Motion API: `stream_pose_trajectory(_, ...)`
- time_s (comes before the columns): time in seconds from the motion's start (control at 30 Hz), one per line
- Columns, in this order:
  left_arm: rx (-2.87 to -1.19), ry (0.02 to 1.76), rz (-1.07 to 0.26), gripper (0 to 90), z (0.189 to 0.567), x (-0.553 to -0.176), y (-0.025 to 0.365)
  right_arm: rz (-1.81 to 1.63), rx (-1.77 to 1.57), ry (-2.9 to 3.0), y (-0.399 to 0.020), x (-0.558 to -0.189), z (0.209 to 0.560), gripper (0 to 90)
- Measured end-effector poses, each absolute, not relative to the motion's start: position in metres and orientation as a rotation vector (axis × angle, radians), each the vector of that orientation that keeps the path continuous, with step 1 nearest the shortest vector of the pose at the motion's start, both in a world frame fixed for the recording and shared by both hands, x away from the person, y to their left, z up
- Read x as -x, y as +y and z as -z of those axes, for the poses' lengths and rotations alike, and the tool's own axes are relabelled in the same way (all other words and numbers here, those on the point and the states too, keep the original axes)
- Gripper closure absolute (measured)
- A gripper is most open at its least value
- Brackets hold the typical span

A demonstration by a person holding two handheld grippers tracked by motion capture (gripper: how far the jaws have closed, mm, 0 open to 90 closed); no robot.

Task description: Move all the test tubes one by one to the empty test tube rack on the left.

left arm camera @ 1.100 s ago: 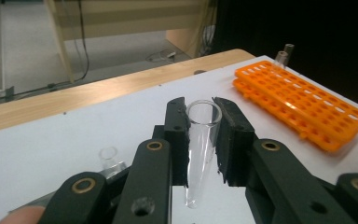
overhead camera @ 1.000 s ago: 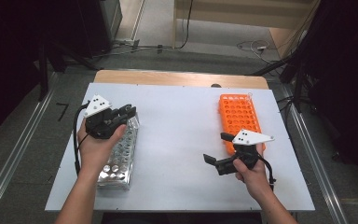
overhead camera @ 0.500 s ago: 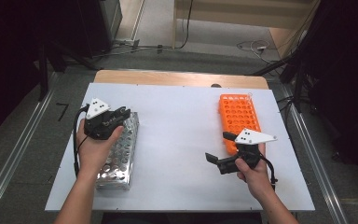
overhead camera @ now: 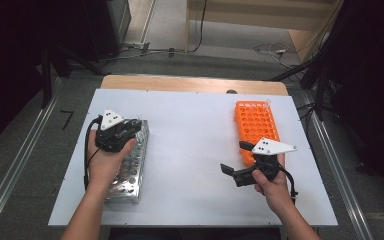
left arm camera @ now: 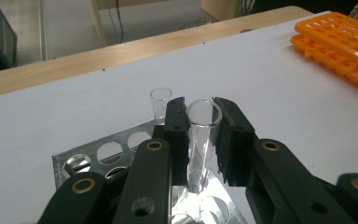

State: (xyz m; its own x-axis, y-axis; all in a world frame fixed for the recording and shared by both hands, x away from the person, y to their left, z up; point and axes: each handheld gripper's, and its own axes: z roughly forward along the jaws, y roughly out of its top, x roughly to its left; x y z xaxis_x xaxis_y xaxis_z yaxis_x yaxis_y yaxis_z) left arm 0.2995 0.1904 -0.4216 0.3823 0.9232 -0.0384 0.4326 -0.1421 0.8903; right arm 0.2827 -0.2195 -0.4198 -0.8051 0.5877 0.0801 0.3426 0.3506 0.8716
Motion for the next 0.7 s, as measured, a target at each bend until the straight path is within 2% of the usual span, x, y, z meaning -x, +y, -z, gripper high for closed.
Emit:
stream_pose_trajectory(0.5,-1.838,1.231,-0.696,74.7,0.435,-0.303,0.181,-1.43,-0.846,2.364,-0.221,-0.284,0.42,0.0)
stream_pose_trajectory(0.6,-1.838,1.236,-0.67,73.3,0.436,-0.304,0.182,-1.431,-0.853,2.363,-0.222,-0.284,0.421,0.0)
stream_pose_trajectory(0.7,-1.816,1.238,-0.644,67.8,0.434,-0.303,0.184,-1.428,-0.856,2.361,-0.224,-0.286,0.421,0.0)
